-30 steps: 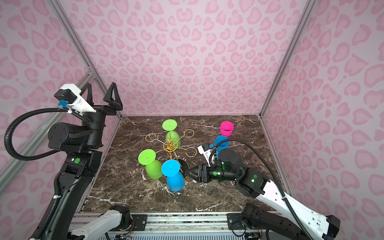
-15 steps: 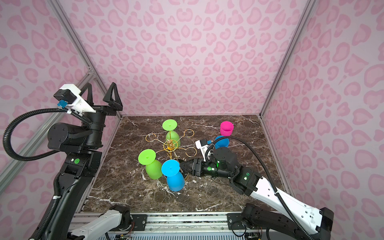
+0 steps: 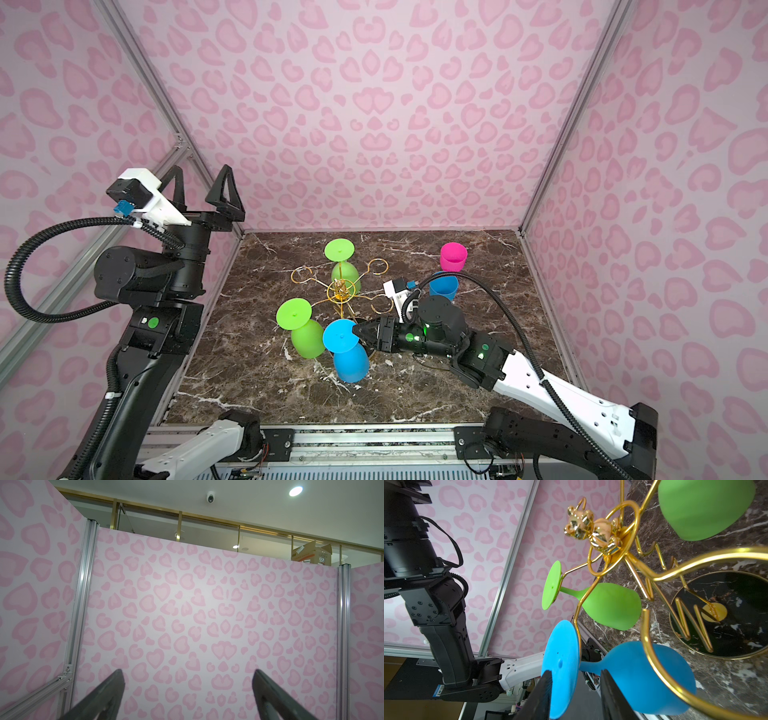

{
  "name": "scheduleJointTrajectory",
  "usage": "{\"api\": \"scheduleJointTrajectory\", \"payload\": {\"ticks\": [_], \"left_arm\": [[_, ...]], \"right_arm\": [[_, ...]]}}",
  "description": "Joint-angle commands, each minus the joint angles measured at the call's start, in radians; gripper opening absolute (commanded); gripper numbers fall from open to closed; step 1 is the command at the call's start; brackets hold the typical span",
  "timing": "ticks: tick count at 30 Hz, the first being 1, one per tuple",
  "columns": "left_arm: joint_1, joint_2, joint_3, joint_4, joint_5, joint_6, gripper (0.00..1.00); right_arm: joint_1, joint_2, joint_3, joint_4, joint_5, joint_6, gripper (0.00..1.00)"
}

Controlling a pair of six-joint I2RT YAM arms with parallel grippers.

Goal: Take the wine glass off the wine glass rack
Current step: 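Close the right gripper on the foot of the cyan glass on the rack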

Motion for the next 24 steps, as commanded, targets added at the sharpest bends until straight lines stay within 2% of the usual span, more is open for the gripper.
{"api": "scheduleJointTrajectory", "payload": {"ticks": [1, 6, 20, 24], "left_arm": [[0.001, -0.005, 0.004, 0.045, 0.005, 0.009, 0.97], [0.001, -0.007, 0.004, 0.045, 0.002, 0.012, 0.97], [0.001, -0.016, 0.001, 0.048, -0.006, 0.020, 0.97], [0.002, -0.019, 0.001, 0.049, -0.007, 0.024, 0.97]], "right_arm": [[0.011, 0.012, 0.004, 0.041, 0.015, 0.011, 0.37], [0.022, 0.023, 0.008, 0.046, 0.022, 0.015, 0.34], [0.029, 0.025, 0.015, 0.064, 0.047, 0.030, 0.14], [0.031, 0.022, 0.018, 0.071, 0.058, 0.035, 0.12]]}}
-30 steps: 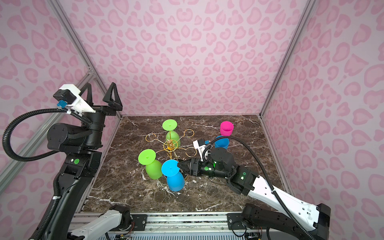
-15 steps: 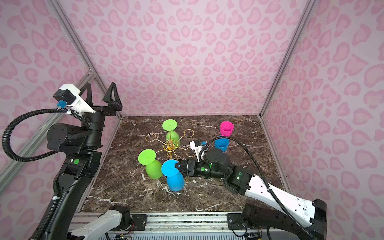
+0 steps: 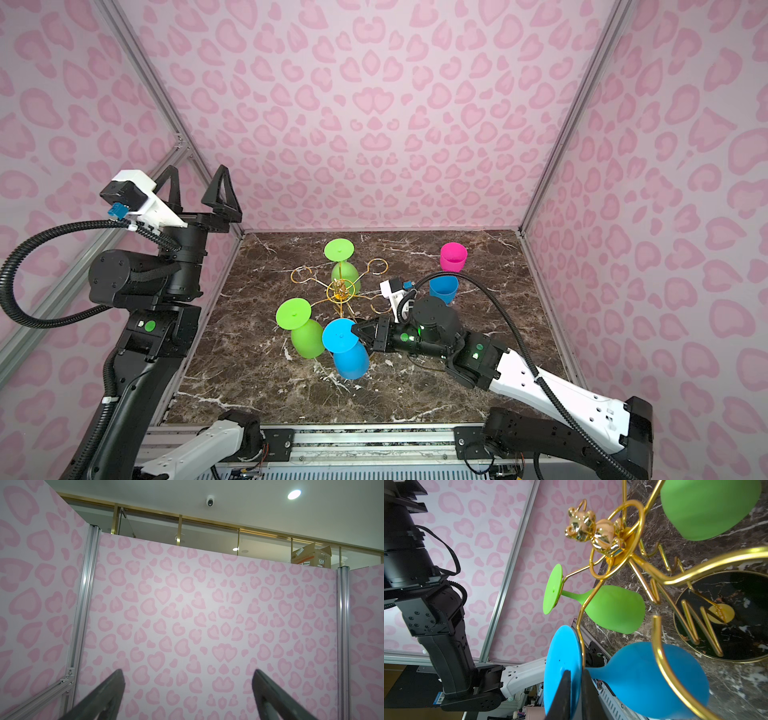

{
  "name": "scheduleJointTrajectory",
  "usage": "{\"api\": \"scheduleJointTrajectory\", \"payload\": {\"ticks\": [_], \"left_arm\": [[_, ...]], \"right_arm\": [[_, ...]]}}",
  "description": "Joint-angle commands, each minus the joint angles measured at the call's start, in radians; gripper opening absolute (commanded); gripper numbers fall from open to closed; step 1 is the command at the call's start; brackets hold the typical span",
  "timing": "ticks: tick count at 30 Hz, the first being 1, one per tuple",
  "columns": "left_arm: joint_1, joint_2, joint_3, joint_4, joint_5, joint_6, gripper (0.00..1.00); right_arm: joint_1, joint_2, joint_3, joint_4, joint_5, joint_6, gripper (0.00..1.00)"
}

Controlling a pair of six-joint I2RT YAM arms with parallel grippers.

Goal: Take the wine glass off the wine glass rack
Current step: 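Close the right gripper on the foot of the cyan glass on the rack, then pull the cyan glass up off its rack hook with the right gripper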

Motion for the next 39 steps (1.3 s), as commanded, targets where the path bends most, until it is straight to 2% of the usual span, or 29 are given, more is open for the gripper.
{"api": "scheduleJointTrajectory", "payload": {"ticks": [1, 17, 24, 39], "left_arm": [[0.002, -0.005, 0.001, 0.048, -0.006, 0.012, 0.97], [0.002, -0.005, 0.001, 0.048, -0.005, 0.011, 0.97], [0.001, -0.005, 0.001, 0.048, -0.008, 0.015, 0.97], [0.001, -0.006, 0.001, 0.050, -0.011, 0.020, 0.97]], "right_arm": [[0.002, -0.001, 0.010, 0.050, 0.014, 0.010, 0.12], [0.000, 0.025, 0.047, 0.079, 0.023, 0.035, 0.00], [-0.015, 0.034, 0.036, 0.128, 0.020, 0.080, 0.00], [-0.040, 0.018, 0.044, 0.122, 0.062, 0.089, 0.00]]}}
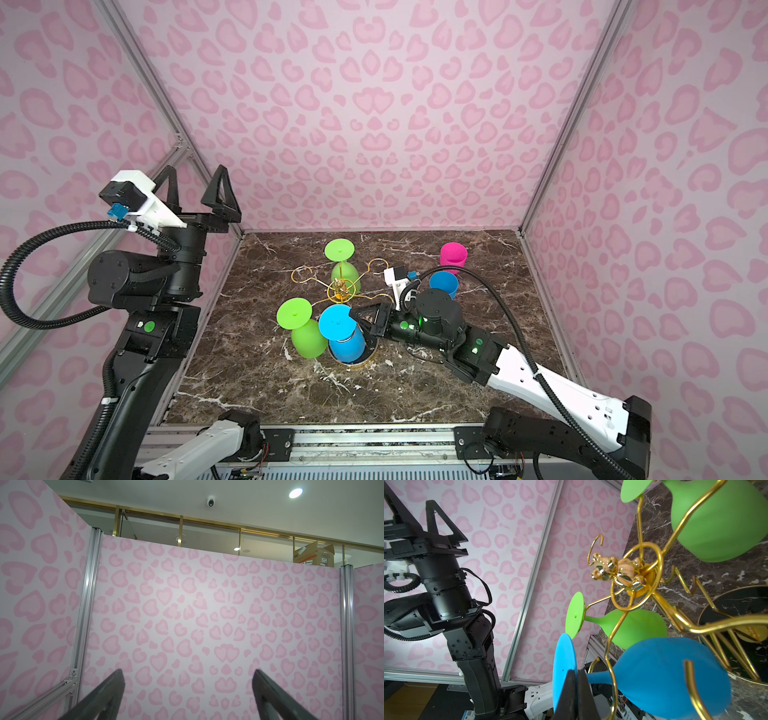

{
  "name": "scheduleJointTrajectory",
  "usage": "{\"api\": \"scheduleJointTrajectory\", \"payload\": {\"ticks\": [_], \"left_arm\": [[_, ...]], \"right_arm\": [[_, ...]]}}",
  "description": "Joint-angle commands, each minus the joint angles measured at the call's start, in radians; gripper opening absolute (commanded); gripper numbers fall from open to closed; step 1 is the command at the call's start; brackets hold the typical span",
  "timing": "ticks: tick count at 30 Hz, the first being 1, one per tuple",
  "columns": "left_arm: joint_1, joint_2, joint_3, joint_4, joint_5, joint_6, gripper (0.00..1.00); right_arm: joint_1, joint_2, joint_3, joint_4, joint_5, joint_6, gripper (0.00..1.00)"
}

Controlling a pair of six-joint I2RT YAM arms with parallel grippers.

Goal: Take the wine glass off the wine glass rack
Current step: 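Pull the cyan glass up off its rack hook with the right gripper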

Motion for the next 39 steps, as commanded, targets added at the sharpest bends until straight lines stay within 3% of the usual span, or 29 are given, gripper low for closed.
{"api": "scheduleJointTrajectory", "payload": {"ticks": [1, 25, 39], "left_arm": [[0.002, -0.004, 0.001, 0.050, -0.006, 0.010, 0.97], [0.001, -0.004, 0.000, 0.051, -0.008, 0.010, 0.97], [0.001, -0.006, -0.002, 0.052, -0.015, 0.018, 0.97]], "right_arm": [[-0.005, -0.002, -0.003, 0.035, 0.031, -0.007, 0.00], [-0.020, 0.047, 0.026, 0.051, 0.071, -0.013, 0.00], [-0.004, 0.099, 0.069, 0.040, 0.018, -0.043, 0.00]]}}
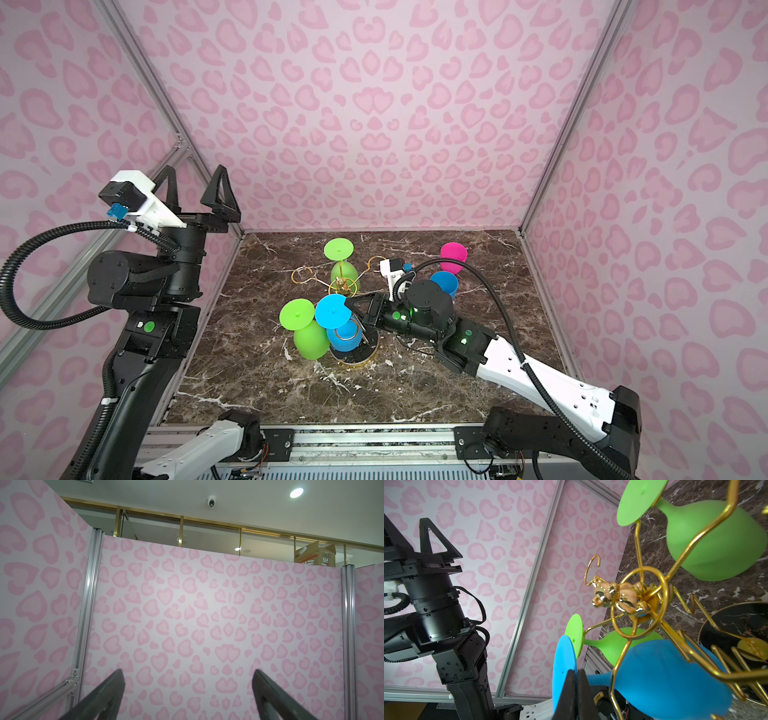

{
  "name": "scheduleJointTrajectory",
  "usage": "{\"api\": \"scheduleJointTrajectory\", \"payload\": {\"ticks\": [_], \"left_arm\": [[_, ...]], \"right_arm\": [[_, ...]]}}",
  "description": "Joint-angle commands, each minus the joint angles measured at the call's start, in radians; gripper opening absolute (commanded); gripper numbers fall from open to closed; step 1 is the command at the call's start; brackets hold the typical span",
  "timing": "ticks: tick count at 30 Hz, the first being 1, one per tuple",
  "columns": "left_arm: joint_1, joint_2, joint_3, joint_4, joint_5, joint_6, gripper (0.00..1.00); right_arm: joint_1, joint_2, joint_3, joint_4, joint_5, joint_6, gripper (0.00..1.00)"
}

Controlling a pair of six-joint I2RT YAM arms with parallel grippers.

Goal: Take the wine glass off the wine glass rack
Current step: 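Pull the cyan glass up off its rack hook with the right gripper, then raise the cyan glass high with the right gripper while the left gripper rises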

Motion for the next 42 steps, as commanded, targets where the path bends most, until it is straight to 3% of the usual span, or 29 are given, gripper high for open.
{"api": "scheduleJointTrajectory", "payload": {"ticks": [1, 22, 37, 42], "left_arm": [[0.001, -0.004, -0.002, 0.051, -0.010, 0.014, 0.97], [0.000, -0.001, -0.002, 0.051, -0.011, 0.014, 0.97], [-0.007, 0.009, -0.003, 0.048, -0.013, 0.009, 0.97], [-0.009, 0.013, -0.002, 0.048, -0.012, 0.002, 0.97]], "right_arm": [[0.008, 0.010, 0.016, 0.010, -0.009, -0.037, 0.00], [0.101, -0.013, 0.056, -0.196, -0.015, -0.132, 0.00], [0.116, -0.230, -0.027, -0.340, 0.089, -0.128, 0.00], [0.104, -0.325, -0.027, -0.443, 0.191, -0.146, 0.00]]}}
